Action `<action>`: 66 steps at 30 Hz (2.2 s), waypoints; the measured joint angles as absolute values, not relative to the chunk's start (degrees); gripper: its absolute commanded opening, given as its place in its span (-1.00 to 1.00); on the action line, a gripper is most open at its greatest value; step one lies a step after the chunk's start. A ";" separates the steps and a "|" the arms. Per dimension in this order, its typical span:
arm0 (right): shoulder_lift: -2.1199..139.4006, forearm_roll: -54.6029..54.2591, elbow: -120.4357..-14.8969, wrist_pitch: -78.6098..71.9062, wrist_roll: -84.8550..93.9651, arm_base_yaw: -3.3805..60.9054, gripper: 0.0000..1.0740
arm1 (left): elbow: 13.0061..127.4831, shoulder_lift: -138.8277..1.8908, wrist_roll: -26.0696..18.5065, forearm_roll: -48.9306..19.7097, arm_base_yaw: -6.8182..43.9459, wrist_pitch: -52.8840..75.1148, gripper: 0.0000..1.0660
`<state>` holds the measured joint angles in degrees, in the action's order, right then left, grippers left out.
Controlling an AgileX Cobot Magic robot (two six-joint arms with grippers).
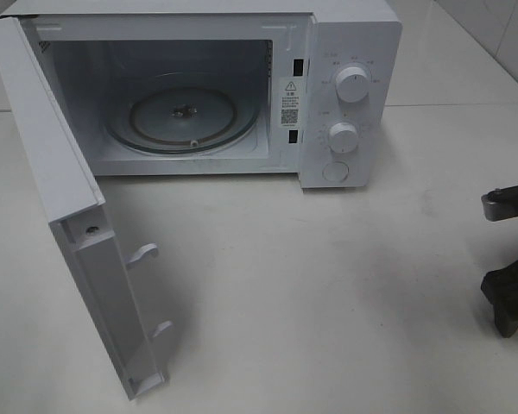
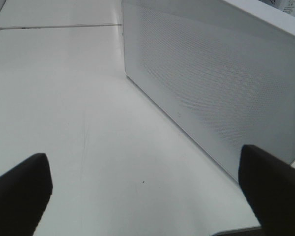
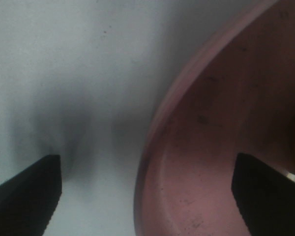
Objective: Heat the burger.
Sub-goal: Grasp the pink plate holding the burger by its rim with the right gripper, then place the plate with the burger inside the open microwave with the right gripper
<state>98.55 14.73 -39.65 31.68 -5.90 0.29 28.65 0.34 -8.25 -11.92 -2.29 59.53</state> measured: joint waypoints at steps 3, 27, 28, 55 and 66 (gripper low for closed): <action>98.55 13.52 -39.25 31.63 -5.79 0.29 0.63 | 28.65 0.34 -8.25 -11.92 -2.29 59.53 0.83; 98.55 15.81 -38.16 31.63 -7.91 0.11 -1.00 | 28.65 0.34 -8.25 -11.92 -2.29 59.53 0.83; 98.55 15.81 -38.16 31.63 -7.91 0.11 -1.00 | 28.65 0.34 -8.25 -11.92 -2.29 59.53 0.83; 95.17 27.33 -37.82 39.94 -23.95 10.94 -1.00 | 28.65 0.34 -8.25 -11.92 -2.29 59.53 0.83; 90.30 28.53 -37.59 46.98 -25.50 15.70 -1.00 | 28.65 0.34 -8.25 -11.92 -2.29 59.53 0.83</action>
<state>90.30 28.53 -37.59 46.98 -25.50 15.70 28.65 0.34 -8.25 -11.92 -2.29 59.53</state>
